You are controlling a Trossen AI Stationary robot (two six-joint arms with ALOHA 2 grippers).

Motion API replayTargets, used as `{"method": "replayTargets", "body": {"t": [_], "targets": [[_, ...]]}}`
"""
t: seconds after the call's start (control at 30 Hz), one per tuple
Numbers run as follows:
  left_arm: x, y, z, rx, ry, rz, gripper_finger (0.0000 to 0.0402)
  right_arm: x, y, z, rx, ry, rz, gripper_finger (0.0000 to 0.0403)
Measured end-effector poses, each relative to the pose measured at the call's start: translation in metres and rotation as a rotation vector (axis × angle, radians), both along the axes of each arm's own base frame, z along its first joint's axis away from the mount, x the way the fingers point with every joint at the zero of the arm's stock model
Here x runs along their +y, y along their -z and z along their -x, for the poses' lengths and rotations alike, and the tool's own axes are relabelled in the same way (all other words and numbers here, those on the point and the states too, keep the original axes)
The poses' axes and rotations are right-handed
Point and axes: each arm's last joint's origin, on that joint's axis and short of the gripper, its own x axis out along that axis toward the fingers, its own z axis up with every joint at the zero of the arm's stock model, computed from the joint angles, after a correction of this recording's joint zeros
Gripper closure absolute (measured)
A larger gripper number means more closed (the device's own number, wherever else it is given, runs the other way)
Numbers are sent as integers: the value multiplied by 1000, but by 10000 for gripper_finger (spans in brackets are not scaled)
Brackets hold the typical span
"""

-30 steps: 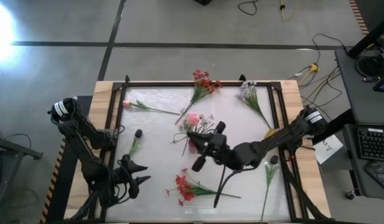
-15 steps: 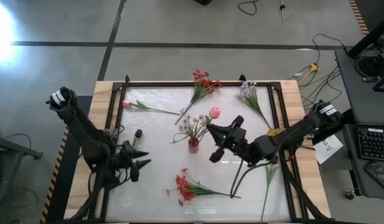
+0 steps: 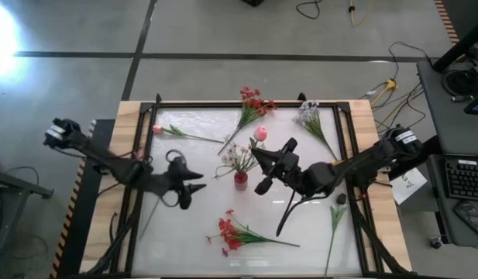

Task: Sort flowers into vase by color
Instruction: Put the bottom pink flower into the red vase

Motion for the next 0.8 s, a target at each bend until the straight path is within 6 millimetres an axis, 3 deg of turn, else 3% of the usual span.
{"method": "replayTargets", "body": {"t": [0.23, 0.57, 0.8], "targets": [[21, 3, -25, 16, 85, -81, 230, 3, 13, -8, 38, 0, 14, 390], [16, 3, -52, -25, 101, -105, 230, 3, 17, -10, 59, 2, 18, 390], [13, 6, -61, -19, 74, -53, 230, 7, 45, -24, 132, 10, 27, 390]]}}
